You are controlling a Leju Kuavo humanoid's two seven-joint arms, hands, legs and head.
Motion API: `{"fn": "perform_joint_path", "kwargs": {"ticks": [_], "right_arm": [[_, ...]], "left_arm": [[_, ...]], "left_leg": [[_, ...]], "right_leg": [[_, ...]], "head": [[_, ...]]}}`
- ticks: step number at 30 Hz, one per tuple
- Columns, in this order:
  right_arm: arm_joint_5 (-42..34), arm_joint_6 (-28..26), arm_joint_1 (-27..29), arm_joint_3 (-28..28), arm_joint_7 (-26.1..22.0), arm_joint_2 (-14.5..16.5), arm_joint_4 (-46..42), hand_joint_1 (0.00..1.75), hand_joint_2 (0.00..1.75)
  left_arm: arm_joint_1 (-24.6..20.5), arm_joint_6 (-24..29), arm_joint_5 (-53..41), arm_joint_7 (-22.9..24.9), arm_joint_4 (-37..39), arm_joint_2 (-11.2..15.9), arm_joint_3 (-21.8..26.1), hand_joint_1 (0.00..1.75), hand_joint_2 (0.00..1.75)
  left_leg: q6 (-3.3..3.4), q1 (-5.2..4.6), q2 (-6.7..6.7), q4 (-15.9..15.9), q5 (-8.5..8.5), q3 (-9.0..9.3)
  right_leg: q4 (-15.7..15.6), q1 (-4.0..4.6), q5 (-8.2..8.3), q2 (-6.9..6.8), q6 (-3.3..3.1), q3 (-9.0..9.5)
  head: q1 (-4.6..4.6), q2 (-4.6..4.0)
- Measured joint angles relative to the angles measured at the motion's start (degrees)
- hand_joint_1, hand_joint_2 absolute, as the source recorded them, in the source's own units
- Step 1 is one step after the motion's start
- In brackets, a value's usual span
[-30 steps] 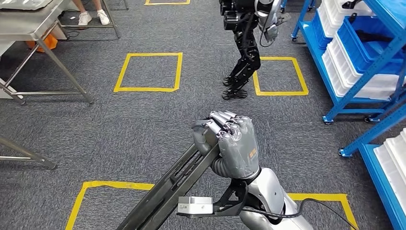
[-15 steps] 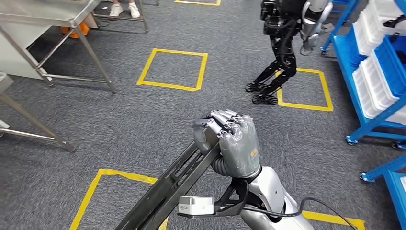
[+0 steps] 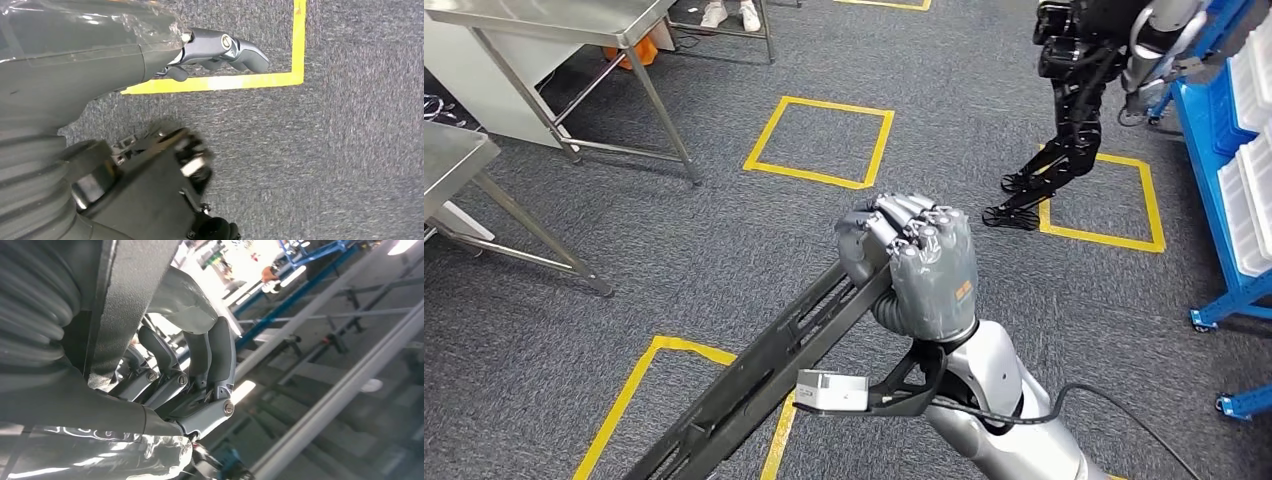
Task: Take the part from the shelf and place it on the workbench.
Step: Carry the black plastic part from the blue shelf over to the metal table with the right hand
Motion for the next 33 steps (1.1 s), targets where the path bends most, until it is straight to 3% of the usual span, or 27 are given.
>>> {"fn": "perform_joint_path", "kwargs": {"ticks": [2,3,5,7,9,11,12,13,16,18,20,21,23,25,27,28,29,31,33], "right_arm": [[-0.07,0.40,-1.82,-0.02,0.09,-0.22,0.15,1.75,1.75],[-0.17,0.60,-2.67,-0.01,0.19,-0.32,0.31,1.75,1.75],[-0.46,0.92,-4.24,0.03,0.50,-0.42,0.75,1.75,1.75],[-0.65,1.08,-5.61,0.06,0.87,-0.49,1.20,1.75,1.75],[-0.72,1.14,-6.51,0.07,1.12,-0.62,1.62,1.75,1.75],[-0.74,1.15,-6.79,0.08,1.33,-0.79,2.08,1.75,1.75],[-0.73,1.14,-6.82,0.09,1.57,-0.89,2.31,1.75,1.75],[-0.73,1.09,-6.92,0.12,2.03,-0.99,2.52,1.75,1.75],[-0.61,0.80,-7.81,0.19,4.04,-1.31,3.01,1.75,1.75],[-0.55,0.57,-8.29,0.19,4.96,-1.49,3.31,1.75,1.75],[-0.49,0.43,-8.62,0.22,5.31,-1.61,3.57,1.75,1.75],[-0.44,0.39,-8.86,0.24,5.44,-1.64,3.69,1.75,1.75],[-0.35,0.24,-9.32,0.26,5.78,-1.65,3.87,1.75,1.75],[-0.40,0.12,-9.59,0.27,6.07,-1.66,4.11,1.75,1.75],[-0.78,0.08,-9.81,0.30,6.20,-1.66,4.59,1.75,1.75],[-1.09,0.03,-9.95,0.32,6.20,-1.66,4.92,1.75,1.75],[-1.40,-0.06,-10.14,0.34,6.16,-1.63,5.31,1.75,1.75],[-1.94,-0.41,-10.60,0.37,5.95,-1.57,6.10,1.75,1.75],[-2.41,-0.98,-11.02,0.41,5.63,-1.49,7.02,1.75,1.75]], "left_arm": [[-0.34,-0.08,0.03,0.10,-0.01,0.00,0.00,0.00,1.75],[-0.49,-0.08,0.08,0.15,-0.02,0.00,0.00,0.00,1.75],[-0.55,-0.08,0.25,0.18,-0.05,0.00,0.00,0.00,1.75],[-0.50,-0.05,0.40,0.16,-0.06,0.01,0.00,0.00,1.75],[-0.59,-0.03,0.45,0.14,-0.07,0.01,0.00,0.00,1.75],[-0.57,-0.04,0.45,0.14,-0.08,0.01,0.00,0.00,1.75],[-0.49,-0.05,0.45,0.14,-0.08,0.00,0.00,0.00,1.75],[-0.42,-0.04,0.45,0.14,-0.09,0.00,0.00,0.00,1.75],[-0.37,0.07,0.45,0.14,-0.09,-0.01,0.00,0.00,1.75],[-0.33,0.21,0.45,0.11,-0.10,-0.02,0.00,0.00,1.75],[-0.08,0.33,0.45,0.09,-0.09,0.00,0.00,0.00,1.75],[0.08,0.38,0.45,0.07,-0.09,0.02,0.00,0.00,1.75],[0.11,0.45,0.47,-0.05,-0.10,0.04,0.00,0.00,1.75],[-0.01,0.65,0.51,-0.31,-0.11,0.01,0.00,0.00,1.75],[0.13,0.82,0.56,-0.45,-0.11,0.00,0.00,0.00,1.75],[0.23,0.81,0.59,-0.41,-0.11,0.00,0.00,0.00,1.75],[0.28,0.78,0.61,-0.36,-0.11,0.00,0.00,0.00,1.75],[0.20,0.68,0.64,-0.23,-0.11,0.00,0.00,0.00,1.75],[0.07,0.62,0.66,-0.13,-0.11,0.00,0.00,0.00,1.75]], "left_leg": [[0.60,-0.58,1.65,-5.69,1.80,2.49],[0.88,-0.88,1.98,-6.59,1.72,2.73],[1.46,-1.02,1.10,-7.03,1.82,2.76],[2.19,-0.80,0.21,-7.85,2.14,3.29],[2.81,-0.63,-0.67,-8.36,2.35,3.69],[3.08,-0.62,-1.79,-8.31,2.32,3.71],[3.08,-0.61,-2.45,-8.23,2.27,3.71],[3.02,-0.57,-3.12,-8.09,2.20,3.72],[2.33,-0.40,-5.03,-7.07,1.61,3.45],[1.66,-0.35,-6.00,-6.42,1.34,2.90],[1.06,-0.16,-6.76,-6.43,1.41,2.61],[0.75,-0.12,-6.37,-6.22,1.23,2.57],[0.16,-0.19,-4.30,-3.56,-0.40,1.48],[-0.26,-0.11,-2.23,2.96,-3.45,-1.63],[-0.40,0.08,-1.74,8.20,-4.89,-4.38],[-0.35,0.11,-1.62,8.16,-4.17,-4.49],[-0.20,0.10,-1.42,5.96,-2.54,-3.51],[0.36,-0.22,0.22,-1.49,1.00,0.06],[0.99,-0.87,1.75,-6.11,2.28,2.10]], "right_leg": [[0.03,0.15,-0.28,-0.72,0.44,0.25],[0.00,0.20,-0.36,-1.10,0.68,0.30],[-0.13,0.15,-0.58,-1.88,1.24,0.53],[1.24,-0.06,-1.76,-0.81,1.74,0.32],[6.65,-0.19,-4.59,1.56,2.00,-2.13],[13.47,-0.19,-6.92,2.62,2.18,-5.91],[14.99,-0.22,-6.72,2.75,2.27,-7.02],[14.39,-0.29,-5.40,2.83,2.32,-7.17],[4.65,-0.70,0.39,4.58,2.47,-3.65],[1.33,-0.74,1.19,5.87,2.28,-2.40],[1.17,-0.53,1.09,5.42,1.66,-2.33],[0.99,-0.51,1.17,4.96,1.33,-2.22],[0.60,-0.60,1.31,3.86,0.67,-1.95],[0.50,-0.46,1.16,2.60,0.20,-1.77],[0.51,-0.31,0.91,1.32,-0.02,-1.61],[0.52,-0.28,0.78,0.74,-0.04,-1.49],[0.52,-0.27,0.62,0.18,0.02,-1.30],[0.50,-0.19,0.23,-0.91,0.29,-0.74],[0.42,-0.06,-0.10,-1.86,0.75,-0.33]], "head": [[0.02,0.00],[0.07,0.00],[0.14,0.00],[0.20,0.00],[0.40,0.00],[0.70,0.00],[0.83,0.00],[0.92,0.00],[1.18,0.00],[1.23,0.00],[1.16,0.00],[1.10,0.00],[0.56,0.00],[0.01,0.00],[-0.04,0.00],[-0.04,0.00],[-0.05,0.00],[-0.04,0.00],[-0.02,0.00]]}}
